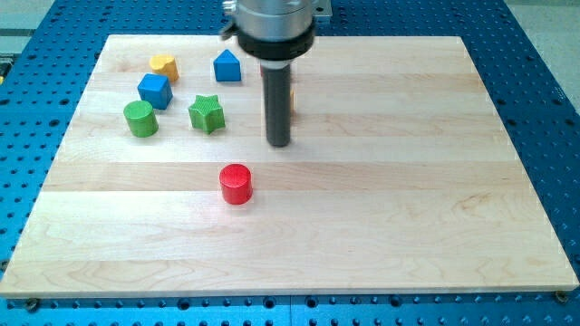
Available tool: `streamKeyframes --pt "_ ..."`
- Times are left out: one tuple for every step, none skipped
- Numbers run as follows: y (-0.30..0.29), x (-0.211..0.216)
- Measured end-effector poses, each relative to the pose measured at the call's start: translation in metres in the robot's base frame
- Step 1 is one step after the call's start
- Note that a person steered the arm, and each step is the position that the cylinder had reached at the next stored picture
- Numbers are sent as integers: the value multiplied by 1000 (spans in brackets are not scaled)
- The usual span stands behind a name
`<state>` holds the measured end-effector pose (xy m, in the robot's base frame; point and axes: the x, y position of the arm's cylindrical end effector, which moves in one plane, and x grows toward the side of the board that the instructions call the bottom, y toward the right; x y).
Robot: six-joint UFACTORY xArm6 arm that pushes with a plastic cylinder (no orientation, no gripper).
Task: Push the hexagon below the red star
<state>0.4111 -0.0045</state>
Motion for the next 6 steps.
streamKeyframes --pt "-2 -4" --pt "-3 -33" --pt "-4 -48" --pt "19 -7" --pt "63 59" --pt "5 121"
